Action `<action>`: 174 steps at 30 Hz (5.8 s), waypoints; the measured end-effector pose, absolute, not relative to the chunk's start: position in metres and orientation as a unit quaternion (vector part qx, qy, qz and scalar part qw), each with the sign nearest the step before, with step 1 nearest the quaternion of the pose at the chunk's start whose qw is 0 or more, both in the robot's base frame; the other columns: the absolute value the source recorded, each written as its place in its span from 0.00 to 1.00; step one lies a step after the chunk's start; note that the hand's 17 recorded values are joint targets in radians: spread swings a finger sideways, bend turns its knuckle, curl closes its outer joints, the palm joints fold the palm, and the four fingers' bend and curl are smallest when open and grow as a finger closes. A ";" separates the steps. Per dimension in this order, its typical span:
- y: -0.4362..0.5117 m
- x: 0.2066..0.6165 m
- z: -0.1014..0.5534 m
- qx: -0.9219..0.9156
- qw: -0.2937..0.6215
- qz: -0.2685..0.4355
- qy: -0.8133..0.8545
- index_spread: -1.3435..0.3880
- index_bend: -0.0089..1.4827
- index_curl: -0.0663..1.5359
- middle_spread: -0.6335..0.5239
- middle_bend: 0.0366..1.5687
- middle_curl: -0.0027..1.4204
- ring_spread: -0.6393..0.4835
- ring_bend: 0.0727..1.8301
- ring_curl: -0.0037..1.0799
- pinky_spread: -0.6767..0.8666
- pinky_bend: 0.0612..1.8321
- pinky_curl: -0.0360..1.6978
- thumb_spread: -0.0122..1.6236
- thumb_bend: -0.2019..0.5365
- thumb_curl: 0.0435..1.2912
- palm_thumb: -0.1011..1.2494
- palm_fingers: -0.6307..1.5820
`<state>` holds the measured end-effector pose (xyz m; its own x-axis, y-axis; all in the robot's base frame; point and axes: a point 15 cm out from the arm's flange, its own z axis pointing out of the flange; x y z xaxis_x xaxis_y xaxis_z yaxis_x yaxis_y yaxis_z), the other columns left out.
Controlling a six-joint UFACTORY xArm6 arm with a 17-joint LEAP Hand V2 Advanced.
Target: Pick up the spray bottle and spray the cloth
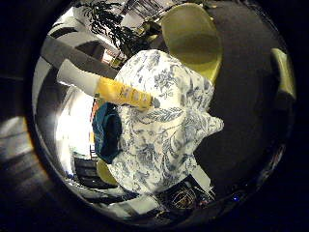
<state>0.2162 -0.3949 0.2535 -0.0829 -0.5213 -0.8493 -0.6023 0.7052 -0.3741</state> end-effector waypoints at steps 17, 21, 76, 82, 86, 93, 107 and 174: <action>-0.373 0.302 0.225 -0.430 0.540 0.052 0.722 0.72 0.11 0.20 0.66 0.20 0.25 0.77 0.16 0.25 0.68 0.21 0.18 0.59 0.24 0.23 0.52 0.33; -0.364 0.325 0.223 -0.438 0.542 0.055 0.715 0.72 0.11 0.21 0.66 0.21 0.25 0.76 0.17 0.25 0.67 0.20 0.18 0.59 0.24 0.23 0.53 0.36; -0.192 0.333 0.420 -0.679 0.295 0.139 0.657 0.68 0.79 0.46 0.49 0.86 0.40 0.44 0.78 0.53 0.32 0.59 0.64 0.54 0.25 0.55 0.89 0.83; -0.166 0.333 0.436 -0.719 0.227 0.120 0.646 0.68 0.79 0.46 0.49 0.86 0.40 0.44 0.78 0.53 0.32 0.57 0.66 0.55 0.25 0.55 0.88 0.83; -0.152 0.333 0.439 -0.739 0.179 0.109 0.640 0.68 0.79 0.46 0.49 0.86 0.40 0.44 0.78 0.53 0.31 0.56 0.67 0.55 0.25 0.56 0.88 0.83; -0.148 0.339 0.434 -0.766 0.065 0.069 0.636 0.68 0.78 0.46 0.49 0.85 0.40 0.43 0.78 0.53 0.30 0.56 0.69 0.56 0.25 0.56 0.87 0.83; -0.136 0.342 0.436 -0.775 -0.086 0.017 0.626 0.68 0.79 0.46 0.49 0.86 0.40 0.43 0.78 0.54 0.28 0.55 0.71 0.58 0.25 0.55 0.87 0.83; 0.184 0.426 0.475 -0.703 0.445 0.197 0.519 0.67 0.78 0.45 0.49 0.85 0.40 0.44 0.78 0.53 0.29 0.54 0.72 0.56 0.26 0.56 0.92 0.84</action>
<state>0.4262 0.1842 0.4750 0.3832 -0.5539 -0.7391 -0.9052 -0.0659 -0.4200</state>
